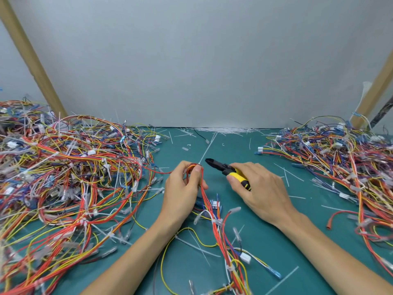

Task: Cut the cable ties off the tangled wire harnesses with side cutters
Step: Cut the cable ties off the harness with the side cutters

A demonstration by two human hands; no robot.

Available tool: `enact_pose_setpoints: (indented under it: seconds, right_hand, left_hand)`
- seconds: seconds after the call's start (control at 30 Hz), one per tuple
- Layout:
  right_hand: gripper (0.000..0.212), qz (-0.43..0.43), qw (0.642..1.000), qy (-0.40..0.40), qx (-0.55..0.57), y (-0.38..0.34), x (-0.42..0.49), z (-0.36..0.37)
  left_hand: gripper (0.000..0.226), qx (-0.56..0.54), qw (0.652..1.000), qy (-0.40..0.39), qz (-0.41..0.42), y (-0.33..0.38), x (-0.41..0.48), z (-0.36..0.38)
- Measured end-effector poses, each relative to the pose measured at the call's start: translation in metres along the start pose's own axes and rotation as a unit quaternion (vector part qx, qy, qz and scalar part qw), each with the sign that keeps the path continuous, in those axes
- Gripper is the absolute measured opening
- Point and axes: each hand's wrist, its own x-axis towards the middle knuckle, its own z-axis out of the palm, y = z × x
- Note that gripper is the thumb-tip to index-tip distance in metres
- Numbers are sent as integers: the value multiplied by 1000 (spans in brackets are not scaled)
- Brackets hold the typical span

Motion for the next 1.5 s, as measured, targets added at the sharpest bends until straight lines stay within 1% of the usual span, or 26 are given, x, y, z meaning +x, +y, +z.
enact_pose_setpoints:
  seconds: [0.13,0.27,0.4,0.53,0.67,1.03,1.3,1.5]
  right_hand:
    - [46,-19,1000,-1,-11,-1,-1,-1]
    - [40,-36,998,43,0,-3,-3,-1]
    - [37,-39,997,67,2,-7,-4,-2]
    - [38,-51,997,49,-19,-7,-4,-4]
    - [39,-52,998,39,-16,-8,-5,-3]
    - [36,-49,998,39,-4,-5,-4,-3]
    - [34,-48,998,35,9,-7,-4,-3]
    - [35,-53,998,36,11,-8,-4,-4]
  left_hand:
    - [18,3,1000,2,4,0,0,0]
    - [17,0,1000,23,21,2,-1,0]
    - [17,2,999,19,29,2,-2,-1]
    - [16,5,999,11,33,3,-2,-1]
    - [16,6,999,3,31,3,-3,-1]
    - [17,29,999,-7,35,3,-3,-1]
    - [17,20,999,0,27,5,-2,-2]
    - [18,22,999,-10,22,6,-4,-3]
